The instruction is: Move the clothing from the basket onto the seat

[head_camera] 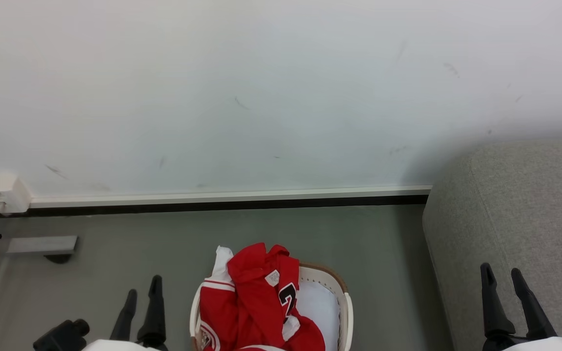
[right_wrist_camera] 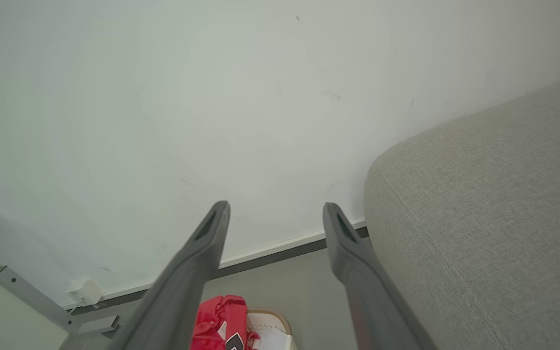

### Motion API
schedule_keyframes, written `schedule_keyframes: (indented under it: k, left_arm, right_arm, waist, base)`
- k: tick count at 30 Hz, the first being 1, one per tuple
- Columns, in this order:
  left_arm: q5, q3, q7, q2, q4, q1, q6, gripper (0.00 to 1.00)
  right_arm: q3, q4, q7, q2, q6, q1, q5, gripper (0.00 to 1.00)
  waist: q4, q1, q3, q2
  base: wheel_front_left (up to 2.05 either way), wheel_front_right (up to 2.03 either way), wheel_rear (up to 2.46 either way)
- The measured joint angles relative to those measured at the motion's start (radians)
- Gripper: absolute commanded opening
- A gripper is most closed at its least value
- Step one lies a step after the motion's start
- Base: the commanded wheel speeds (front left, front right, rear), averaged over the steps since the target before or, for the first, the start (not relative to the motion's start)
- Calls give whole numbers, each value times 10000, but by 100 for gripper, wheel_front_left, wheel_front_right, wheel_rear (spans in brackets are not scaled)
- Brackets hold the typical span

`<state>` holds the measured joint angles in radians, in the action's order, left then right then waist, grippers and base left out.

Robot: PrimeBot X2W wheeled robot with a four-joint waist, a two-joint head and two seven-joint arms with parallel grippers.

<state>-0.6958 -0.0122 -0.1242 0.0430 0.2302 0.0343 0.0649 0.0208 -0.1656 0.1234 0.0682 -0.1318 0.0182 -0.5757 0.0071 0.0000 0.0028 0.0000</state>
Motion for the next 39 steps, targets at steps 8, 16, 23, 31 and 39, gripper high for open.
schedule_keyframes:
  k: [8,16,23,31,39]
  left_arm:
    - [890,-42,-196,4,-86,-41,-40,100]
    - [1781,-84,-372,6,-134,-140,-58,100]
    - [2433,-102,-548,10,-173,-196,-107,100]
    - [3162,-109,-734,13,-219,-235,-142,100]
    - [3831,-123,-895,15,-236,-283,-188,100]
  right_arm:
    - [48,79,201,-8,0,-25,924,100]
    - [92,153,407,-17,0,-93,1710,100]
    - [86,198,556,-29,0,-169,2266,100]
    - [79,236,736,-46,0,-203,2857,100]
    - [29,244,911,-69,0,-252,3381,100]
  waist:
    - [16,0,-7,0]
    - [35,0,-17,0]
    - [54,0,-29,0]
    - [60,0,-38,0]
    - [67,0,-33,0]
  base:
    - [0,0,0]
    - [0,0,0]
    - [0,0,0]
    - [0,0,0]
    - [0,0,0]
